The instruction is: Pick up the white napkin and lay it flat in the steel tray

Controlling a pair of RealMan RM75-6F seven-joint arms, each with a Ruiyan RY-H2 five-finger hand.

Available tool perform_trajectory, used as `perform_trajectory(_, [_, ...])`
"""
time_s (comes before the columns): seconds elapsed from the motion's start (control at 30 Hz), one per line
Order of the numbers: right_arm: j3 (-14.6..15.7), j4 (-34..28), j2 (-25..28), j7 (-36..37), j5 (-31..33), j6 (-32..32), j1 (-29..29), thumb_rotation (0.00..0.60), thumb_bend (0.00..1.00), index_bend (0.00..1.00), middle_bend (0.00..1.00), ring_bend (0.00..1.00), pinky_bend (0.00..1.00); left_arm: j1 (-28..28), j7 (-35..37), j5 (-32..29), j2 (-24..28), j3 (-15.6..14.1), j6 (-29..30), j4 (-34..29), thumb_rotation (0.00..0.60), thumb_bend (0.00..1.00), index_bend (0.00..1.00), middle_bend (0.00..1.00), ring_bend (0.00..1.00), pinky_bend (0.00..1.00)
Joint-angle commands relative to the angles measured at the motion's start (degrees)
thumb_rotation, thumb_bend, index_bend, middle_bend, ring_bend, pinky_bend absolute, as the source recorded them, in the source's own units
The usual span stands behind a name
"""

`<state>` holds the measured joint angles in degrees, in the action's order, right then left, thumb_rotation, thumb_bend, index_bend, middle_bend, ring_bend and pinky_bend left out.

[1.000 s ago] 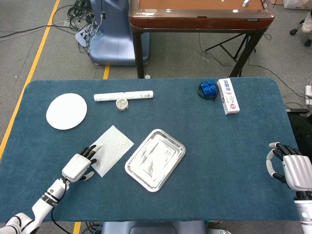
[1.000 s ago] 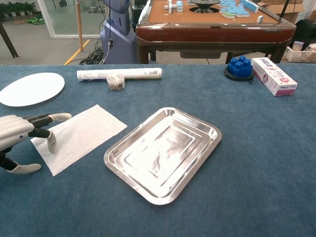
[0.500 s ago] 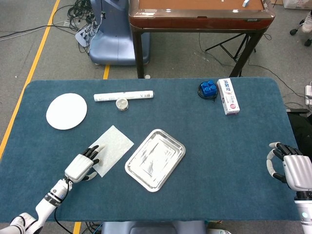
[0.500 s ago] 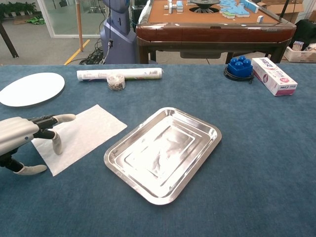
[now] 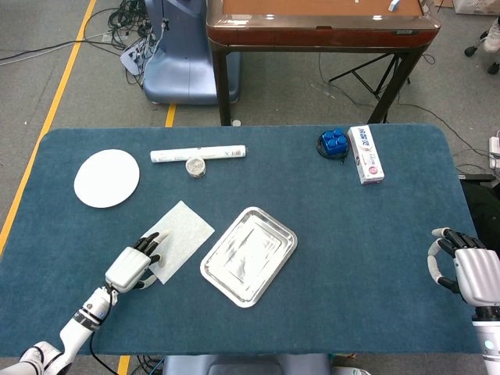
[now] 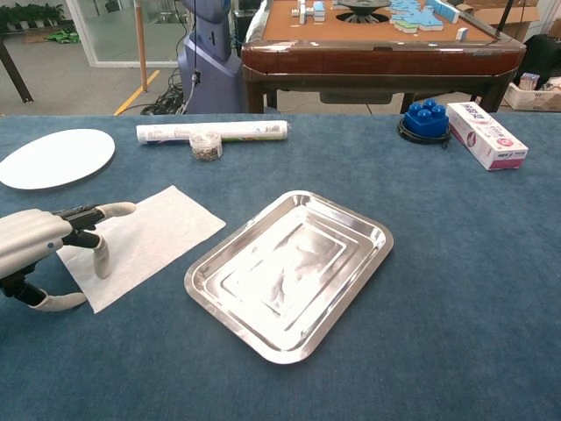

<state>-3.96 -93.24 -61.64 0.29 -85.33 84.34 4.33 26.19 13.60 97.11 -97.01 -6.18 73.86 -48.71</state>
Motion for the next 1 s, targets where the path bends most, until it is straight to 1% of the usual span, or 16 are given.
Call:
perform_trajectory(0.03, [-0.01,-0.01,0.02,0.07,-0.04,0.07,-0.02,0.6,0.38,0.59,0.32,0.3,0.35,0.0,-0.02,-0.03,-0.02,-0.03,-0.08,-0.05,0.6,0.3,0.5,0.0,0.0,0.17])
perform_trajectory(0.3, [-0.07,0.0,0.11,0.32,0.04,0.04,-0.02,0.6,0.38,0.59,0.32,0.3,0.35,0.05,0.36,-0.34,-0.14,0.05,-0.45,-0.47,0.6,0.35,0.51,0.0,0.0,0.17])
perform_trajectory(0.57, [-0.12,0.02,0.16,0.5,0.05,0.09,-0.04,0.6,0.38,0.59,0.32,0.3,0.35,0.02,0.7,-0.69,0.02,0.21,-0.63,-1.02,0.6,0.38,0.52,0.0,0.0,0.17])
perform_trajectory(0.9, [-0.13,0.03,0.19,0.62,0.03,0.22,-0.1,0.6,0.38,0.59,0.32,0.3,0.35,0.07,1.99,-1.09,0.79,0.45,-0.73,-2.62,0.6,0.4,0.55,0.0,0.0,0.17])
perform_trajectory(1.0, [-0.14,0.02,0.24,0.79,-0.02,0.3,-0.13,0.6,0.38,0.59,0.32,0.3,0.35,0.05,2.58,-1.4,1.15,0.66,-0.8,-3.52,0.6,0.43,0.56,0.0,0.0,0.17])
